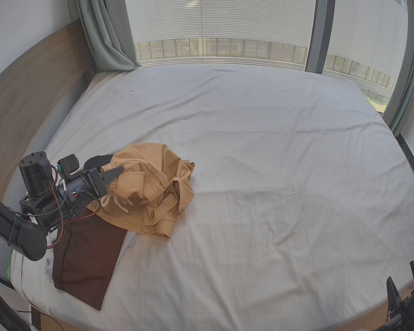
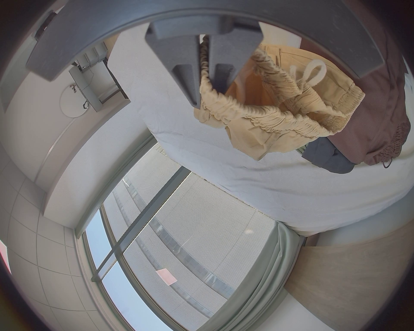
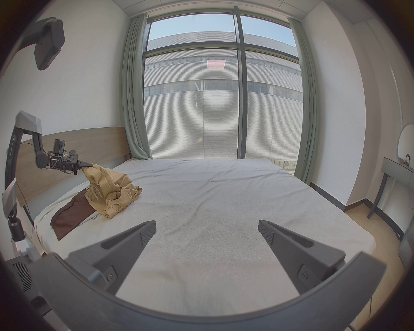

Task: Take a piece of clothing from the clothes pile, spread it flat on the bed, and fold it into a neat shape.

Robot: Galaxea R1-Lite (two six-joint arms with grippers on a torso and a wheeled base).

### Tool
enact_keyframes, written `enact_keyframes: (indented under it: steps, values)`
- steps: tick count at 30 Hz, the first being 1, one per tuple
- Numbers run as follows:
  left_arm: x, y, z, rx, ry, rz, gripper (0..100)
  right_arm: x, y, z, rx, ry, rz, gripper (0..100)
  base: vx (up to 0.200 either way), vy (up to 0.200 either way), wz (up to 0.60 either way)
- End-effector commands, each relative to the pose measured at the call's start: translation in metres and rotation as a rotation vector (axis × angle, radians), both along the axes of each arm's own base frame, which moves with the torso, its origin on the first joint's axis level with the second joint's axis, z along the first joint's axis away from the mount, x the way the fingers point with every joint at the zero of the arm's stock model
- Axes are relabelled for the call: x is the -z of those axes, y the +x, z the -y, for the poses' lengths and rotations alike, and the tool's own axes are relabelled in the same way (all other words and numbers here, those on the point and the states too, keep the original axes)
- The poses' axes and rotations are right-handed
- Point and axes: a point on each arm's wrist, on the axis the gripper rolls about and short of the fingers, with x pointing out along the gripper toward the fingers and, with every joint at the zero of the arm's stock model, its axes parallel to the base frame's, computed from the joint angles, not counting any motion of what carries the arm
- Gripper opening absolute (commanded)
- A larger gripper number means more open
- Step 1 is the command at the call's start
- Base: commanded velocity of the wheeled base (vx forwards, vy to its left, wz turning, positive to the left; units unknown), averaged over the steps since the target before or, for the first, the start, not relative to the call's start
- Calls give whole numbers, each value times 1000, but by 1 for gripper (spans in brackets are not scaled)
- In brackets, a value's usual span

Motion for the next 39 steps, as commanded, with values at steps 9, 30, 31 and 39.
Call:
enact_keyframes:
  steps: [9, 30, 31, 39]
  values:
    - [-22, -33, 37, 58, -82, 27, 0, 5, 0, 0, 0, 0, -1, 100, 0, 0, 0]
    - [-34, -76, 82, 121, -177, 9, 0, 5, 0, 0, 0, 1, -1, 100, 0, 0, 0]
    - [-34, -79, 86, 139, -183, 11, 0, 5, 0, 0, 0, 1, -1, 100, 0, 0, 0]
    - [-38, -85, 102, 212, -238, -6, 0, 5, 0, 0, 0, 1, -1, 100, 0, 0, 0]
